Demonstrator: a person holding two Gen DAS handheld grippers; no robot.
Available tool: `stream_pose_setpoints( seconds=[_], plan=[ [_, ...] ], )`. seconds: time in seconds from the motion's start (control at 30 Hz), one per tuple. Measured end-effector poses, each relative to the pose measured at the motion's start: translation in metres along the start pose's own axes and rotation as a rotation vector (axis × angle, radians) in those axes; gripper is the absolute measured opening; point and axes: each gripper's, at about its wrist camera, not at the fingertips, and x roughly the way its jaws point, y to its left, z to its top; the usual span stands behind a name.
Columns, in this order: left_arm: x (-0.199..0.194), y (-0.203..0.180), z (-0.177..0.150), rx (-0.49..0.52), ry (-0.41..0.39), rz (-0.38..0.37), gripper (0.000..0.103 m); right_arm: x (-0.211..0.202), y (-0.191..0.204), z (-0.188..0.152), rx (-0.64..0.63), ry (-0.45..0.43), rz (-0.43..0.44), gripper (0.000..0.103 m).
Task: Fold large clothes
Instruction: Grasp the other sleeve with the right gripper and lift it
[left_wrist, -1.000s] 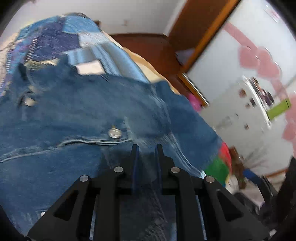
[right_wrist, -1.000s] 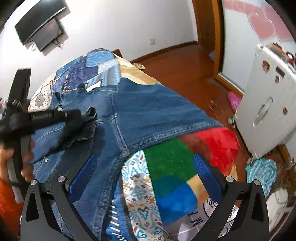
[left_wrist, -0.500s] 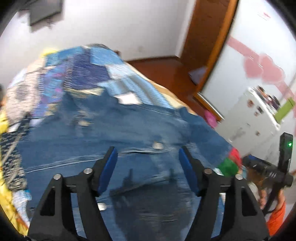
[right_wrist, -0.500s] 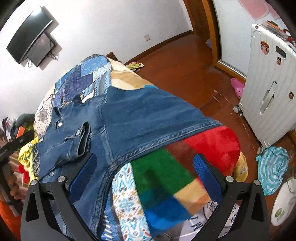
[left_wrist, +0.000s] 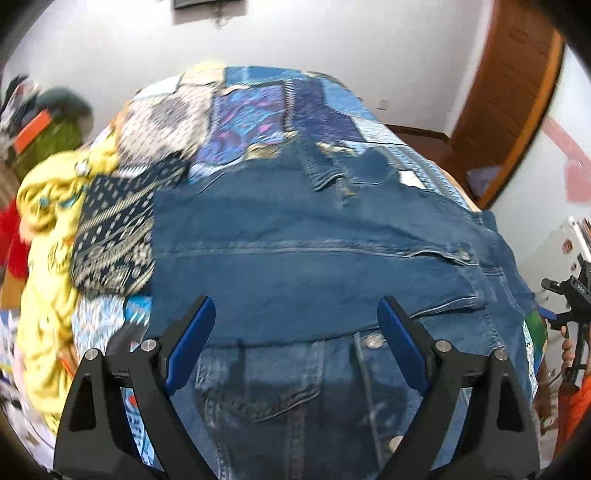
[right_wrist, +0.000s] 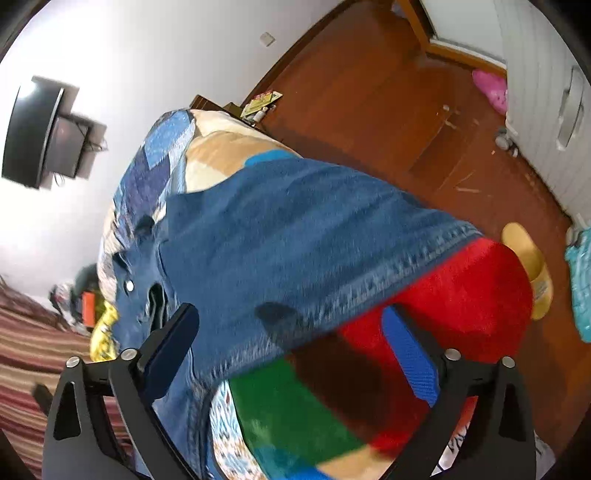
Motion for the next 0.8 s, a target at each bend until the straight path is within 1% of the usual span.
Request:
stream_pose_setpoints(
  seconds=[0.07, 0.1, 0.13, 0.17, 0.2, 0.27, 0.3, 0.37, 0.43, 0.47, 0.53, 0.6, 0.7, 0.77, 0.8],
  plan=[
    [0.000, 0.009, -0.006, -0.039, 0.000, -0.004, 0.089, 0.007, -0.008, 0.006, 0.039, 0.009, 0.012, 0.087],
    [0.000, 0.014, -0.008, -0.060, 0.000, -0.009, 0.089, 0.011, -0.012, 0.008, 0.055, 0.006, 0.017, 0.085],
    [-0.001, 0.015, -0.010, -0.072, 0.001, -0.010, 0.089, 0.013, -0.014, 0.010, 0.060, -0.002, 0.015, 0.079],
    [0.000, 0.018, -0.012, -0.091, 0.003, -0.013, 0.089, 0.014, -0.017, 0.012, 0.067, -0.021, 0.001, 0.069],
    [0.001, 0.020, -0.014, -0.105, 0.007, -0.016, 0.089, 0.014, -0.019, 0.014, 0.072, -0.036, -0.016, 0.064],
    [0.002, 0.023, -0.017, -0.122, 0.013, -0.018, 0.089, 0.015, -0.023, 0.016, 0.092, -0.072, -0.055, 0.044],
    [0.003, 0.023, -0.018, -0.127, 0.015, -0.019, 0.089, 0.014, -0.025, 0.016, 0.102, -0.098, -0.080, 0.039],
    [0.004, 0.024, -0.021, -0.133, 0.024, -0.025, 0.089, 0.013, -0.027, 0.017, 0.114, -0.138, -0.111, 0.022],
    [0.001, 0.023, -0.023, -0.122, 0.021, -0.027, 0.089, 0.009, -0.025, 0.016, 0.130, -0.181, -0.126, 0.016],
    [-0.002, 0.023, -0.024, -0.115, 0.015, -0.026, 0.089, 0.007, -0.022, 0.016, 0.130, -0.194, -0.131, 0.015],
    [-0.007, 0.021, -0.025, -0.094, 0.000, -0.021, 0.089, -0.001, -0.010, 0.013, 0.100, -0.228, -0.161, 0.012],
    [-0.013, 0.020, -0.026, -0.074, -0.013, -0.019, 0.089, -0.014, 0.007, 0.013, 0.055, -0.263, -0.169, 0.011],
    [-0.018, 0.020, -0.027, -0.062, -0.022, -0.029, 0.089, -0.036, 0.029, 0.015, 0.008, -0.302, -0.133, 0.009],
    [-0.020, 0.020, -0.030, -0.060, -0.029, -0.034, 0.089, -0.053, 0.055, 0.016, -0.045, -0.336, -0.091, 0.008],
    [-0.021, 0.020, -0.032, -0.057, -0.031, -0.037, 0.089, -0.064, 0.076, 0.016, -0.088, -0.353, -0.067, 0.008]
  ],
)
